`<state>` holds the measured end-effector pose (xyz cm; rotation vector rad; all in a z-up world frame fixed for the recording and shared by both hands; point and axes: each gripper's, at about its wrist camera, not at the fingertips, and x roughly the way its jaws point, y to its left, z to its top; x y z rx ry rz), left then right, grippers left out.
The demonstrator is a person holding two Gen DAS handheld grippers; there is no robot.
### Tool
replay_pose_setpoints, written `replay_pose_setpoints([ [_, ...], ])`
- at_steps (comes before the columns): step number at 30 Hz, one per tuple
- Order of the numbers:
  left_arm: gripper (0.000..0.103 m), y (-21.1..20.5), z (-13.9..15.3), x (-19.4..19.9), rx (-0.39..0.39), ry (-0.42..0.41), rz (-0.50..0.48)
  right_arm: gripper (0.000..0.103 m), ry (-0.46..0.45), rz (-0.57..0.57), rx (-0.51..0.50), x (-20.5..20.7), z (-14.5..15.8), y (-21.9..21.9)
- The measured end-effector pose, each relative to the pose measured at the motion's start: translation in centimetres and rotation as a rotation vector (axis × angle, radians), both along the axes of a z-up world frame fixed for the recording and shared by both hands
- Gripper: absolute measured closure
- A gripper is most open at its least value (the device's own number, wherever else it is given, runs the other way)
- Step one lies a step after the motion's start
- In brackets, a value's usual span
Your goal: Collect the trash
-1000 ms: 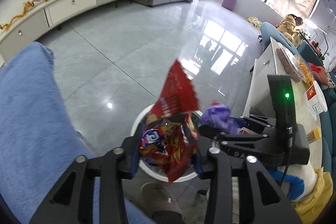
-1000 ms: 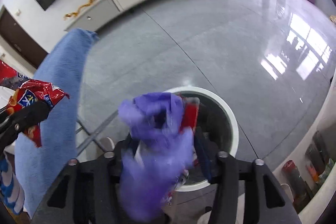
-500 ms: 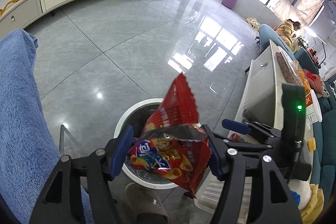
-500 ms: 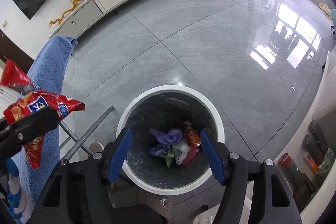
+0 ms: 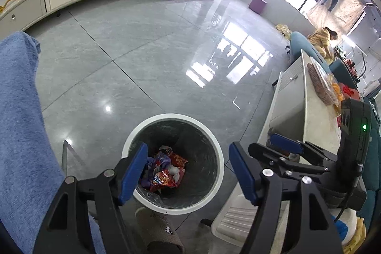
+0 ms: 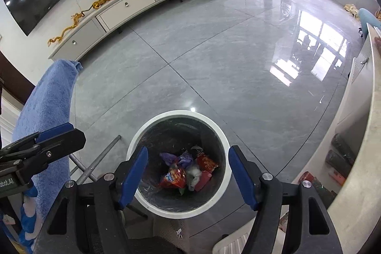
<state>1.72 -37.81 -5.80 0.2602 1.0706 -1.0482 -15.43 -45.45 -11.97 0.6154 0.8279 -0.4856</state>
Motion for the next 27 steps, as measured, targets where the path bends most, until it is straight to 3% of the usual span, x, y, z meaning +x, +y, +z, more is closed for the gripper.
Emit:
replay_pose_setpoints([
  [4, 0.034, 2.5, 2.4, -0.5, -0.027, -0.089, 0.053, 0.033, -0.039, 0.013, -0.031, -0.2, 1.7, 1.5],
  [10, 0.034, 9.2, 6.1, -1.1, -0.047, -0.253, 0.171, 0.022, -0.119, 0.049, -0.094, 0.5, 5.0, 5.1],
  [13, 0.034, 12.7, 7.2, -1.1, -0.051, -0.297, 0.230, 0.019, -0.154, 0.083, -0.132, 1.3, 6.8, 7.8],
  [15, 0.034, 15.3, 8.2, -1.2, -0.056, -0.338, 0.276, 0.010, -0.173, 0.112, -0.168, 1.8, 7.9, 10.1],
  [22, 0.034, 23.8, 10.3, -1.9, -0.055, -0.471, 0.436, 0.003, -0.223, 0.195, -0.294, 3.1, 10.7, 17.0],
  [27, 0.034, 28.9, 11.2, -2.9, -0.065, -0.566, 0.552, 0.000, -0.265, 0.191, -0.398, 2.9, 11.7, 21.8],
])
